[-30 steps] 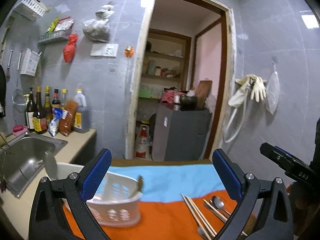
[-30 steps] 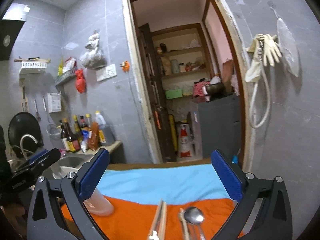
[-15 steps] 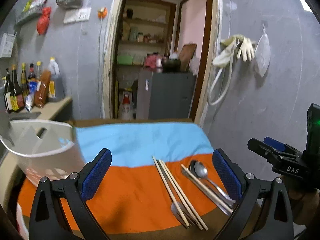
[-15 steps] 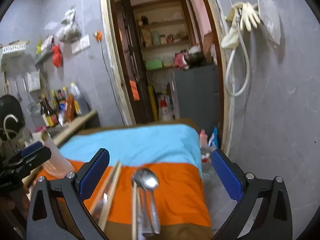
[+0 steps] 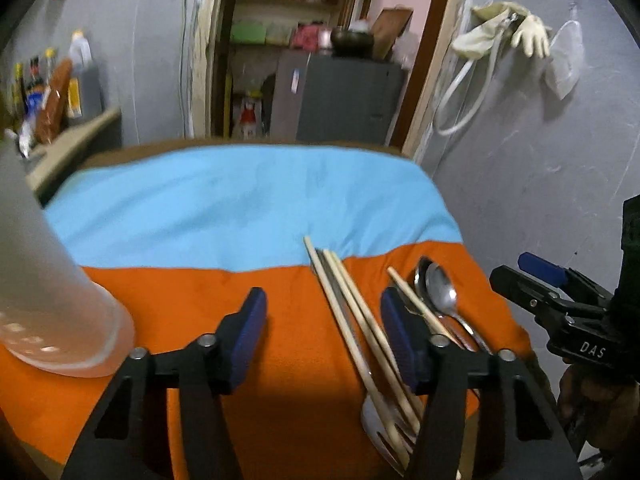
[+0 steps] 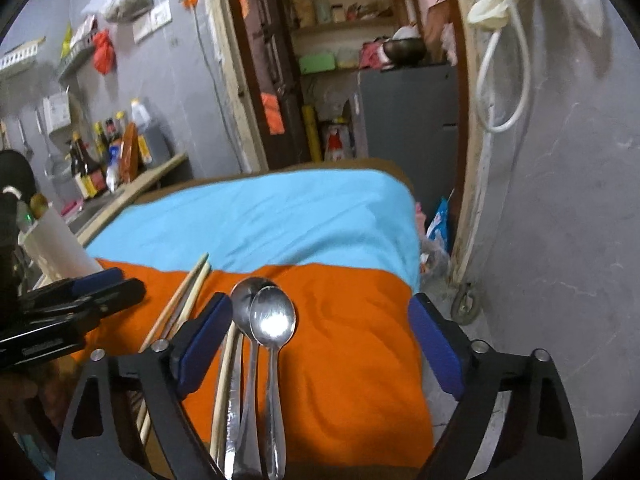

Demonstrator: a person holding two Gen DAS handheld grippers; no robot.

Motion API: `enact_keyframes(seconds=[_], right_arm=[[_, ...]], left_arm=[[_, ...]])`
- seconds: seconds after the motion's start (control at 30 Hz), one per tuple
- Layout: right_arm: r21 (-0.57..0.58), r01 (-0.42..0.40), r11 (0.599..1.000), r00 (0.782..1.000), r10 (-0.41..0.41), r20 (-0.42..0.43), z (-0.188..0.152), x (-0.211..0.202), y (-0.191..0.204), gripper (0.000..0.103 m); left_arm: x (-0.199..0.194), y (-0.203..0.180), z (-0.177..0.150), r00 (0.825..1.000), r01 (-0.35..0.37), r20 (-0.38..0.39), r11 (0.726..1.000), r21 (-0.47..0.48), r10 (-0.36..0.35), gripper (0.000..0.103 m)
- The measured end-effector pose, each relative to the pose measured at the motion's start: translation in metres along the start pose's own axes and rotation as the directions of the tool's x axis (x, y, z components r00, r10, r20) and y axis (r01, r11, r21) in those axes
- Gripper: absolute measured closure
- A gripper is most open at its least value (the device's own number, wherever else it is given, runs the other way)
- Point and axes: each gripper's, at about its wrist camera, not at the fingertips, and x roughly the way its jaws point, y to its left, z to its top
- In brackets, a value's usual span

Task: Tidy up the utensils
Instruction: 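Move the left tool back down to the chopsticks on the cloth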

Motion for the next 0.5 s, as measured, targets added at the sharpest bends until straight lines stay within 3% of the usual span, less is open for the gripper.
enact_keyframes(seconds=[0.23, 0.5], right_arm=[[-0.021, -0.043, 0.999, 0.996, 0.041, -0.083, 0.004, 0.020, 0.004, 0.030], [-0.049, -0.068, 0.997, 0.980, 0.057, -0.192, 0.004, 0.043, 0.011, 0.042]], left_arm=[[0.020, 0.013, 0.003, 0.994, 0.023, -0.104, 0.999, -0.049, -0.028, 0.076], [0.023, 0.019, 0.007, 0.989, 0.071, -0.124, 0.993, -0.092, -0.082, 0.092]])
